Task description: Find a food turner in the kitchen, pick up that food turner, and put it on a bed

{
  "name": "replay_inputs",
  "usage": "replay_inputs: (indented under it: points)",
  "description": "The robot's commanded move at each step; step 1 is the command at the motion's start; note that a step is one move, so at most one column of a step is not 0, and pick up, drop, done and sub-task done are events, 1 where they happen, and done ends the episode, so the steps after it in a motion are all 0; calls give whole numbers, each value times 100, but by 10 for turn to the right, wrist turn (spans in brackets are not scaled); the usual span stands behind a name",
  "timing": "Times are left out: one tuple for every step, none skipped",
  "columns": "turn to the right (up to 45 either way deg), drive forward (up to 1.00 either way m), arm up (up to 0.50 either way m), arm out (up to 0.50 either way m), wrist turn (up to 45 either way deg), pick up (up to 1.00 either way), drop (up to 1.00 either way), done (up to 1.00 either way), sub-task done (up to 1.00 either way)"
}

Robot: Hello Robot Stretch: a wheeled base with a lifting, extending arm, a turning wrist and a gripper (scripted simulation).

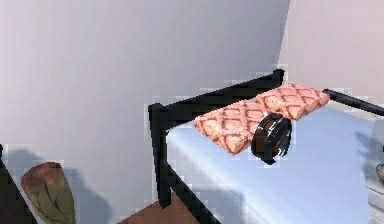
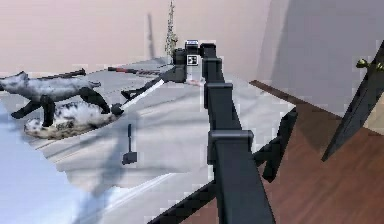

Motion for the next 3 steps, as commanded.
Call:
replay_inputs:
  points:
    - [0, 0, 4, 0, 0, 0, 0, 0, 0]
    - [0, 0, 0, -8, 0, 0, 0, 0, 0]
    - [0, 0, 0, 0, 0, 0, 0, 100, 0]
